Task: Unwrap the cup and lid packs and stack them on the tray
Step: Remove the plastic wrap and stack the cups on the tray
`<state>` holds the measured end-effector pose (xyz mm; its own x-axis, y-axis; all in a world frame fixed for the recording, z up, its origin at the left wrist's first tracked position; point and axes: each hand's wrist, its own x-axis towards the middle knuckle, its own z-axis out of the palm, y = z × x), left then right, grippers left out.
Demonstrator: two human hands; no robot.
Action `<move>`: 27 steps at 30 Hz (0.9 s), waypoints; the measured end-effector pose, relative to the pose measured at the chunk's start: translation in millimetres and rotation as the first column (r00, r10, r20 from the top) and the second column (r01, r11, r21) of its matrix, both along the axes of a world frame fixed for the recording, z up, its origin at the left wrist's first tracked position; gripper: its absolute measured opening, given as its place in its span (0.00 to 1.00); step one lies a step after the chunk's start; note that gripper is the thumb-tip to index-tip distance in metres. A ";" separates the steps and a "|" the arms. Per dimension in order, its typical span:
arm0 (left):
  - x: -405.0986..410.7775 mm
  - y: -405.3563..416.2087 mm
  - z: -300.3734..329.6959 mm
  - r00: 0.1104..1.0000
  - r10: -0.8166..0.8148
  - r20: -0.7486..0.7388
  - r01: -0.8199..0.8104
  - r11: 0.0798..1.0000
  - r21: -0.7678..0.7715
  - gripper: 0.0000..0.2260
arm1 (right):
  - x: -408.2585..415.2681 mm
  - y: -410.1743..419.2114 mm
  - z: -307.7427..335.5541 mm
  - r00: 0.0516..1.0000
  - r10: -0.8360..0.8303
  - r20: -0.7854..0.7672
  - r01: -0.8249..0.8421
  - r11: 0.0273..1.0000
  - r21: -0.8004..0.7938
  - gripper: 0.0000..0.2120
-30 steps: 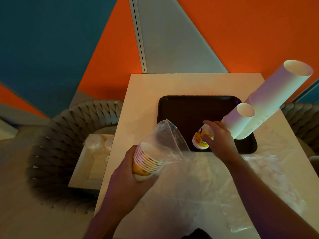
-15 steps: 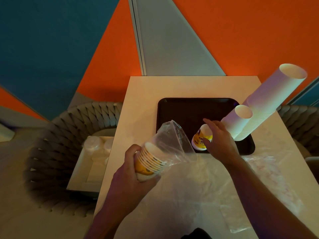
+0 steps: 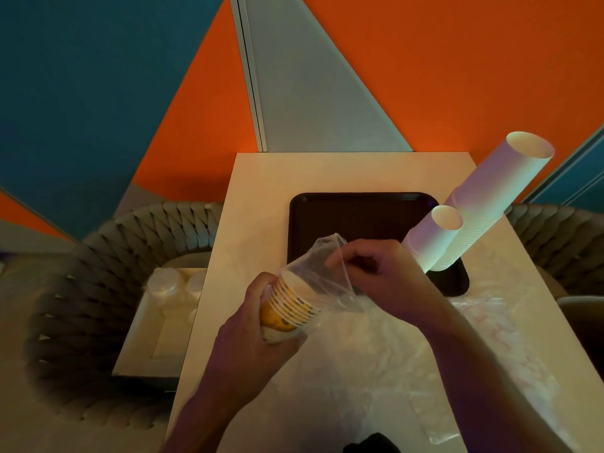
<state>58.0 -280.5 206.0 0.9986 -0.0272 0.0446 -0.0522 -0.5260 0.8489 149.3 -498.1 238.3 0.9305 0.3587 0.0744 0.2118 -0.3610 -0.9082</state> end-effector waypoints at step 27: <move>11.9 1.4 -1.4 0.999 -0.029 -0.024 0.031 0.998 0.055 0.39 | 6.1 0.6 -6.9 0.939 0.098 -0.328 -0.011 0.966 0.257 0.26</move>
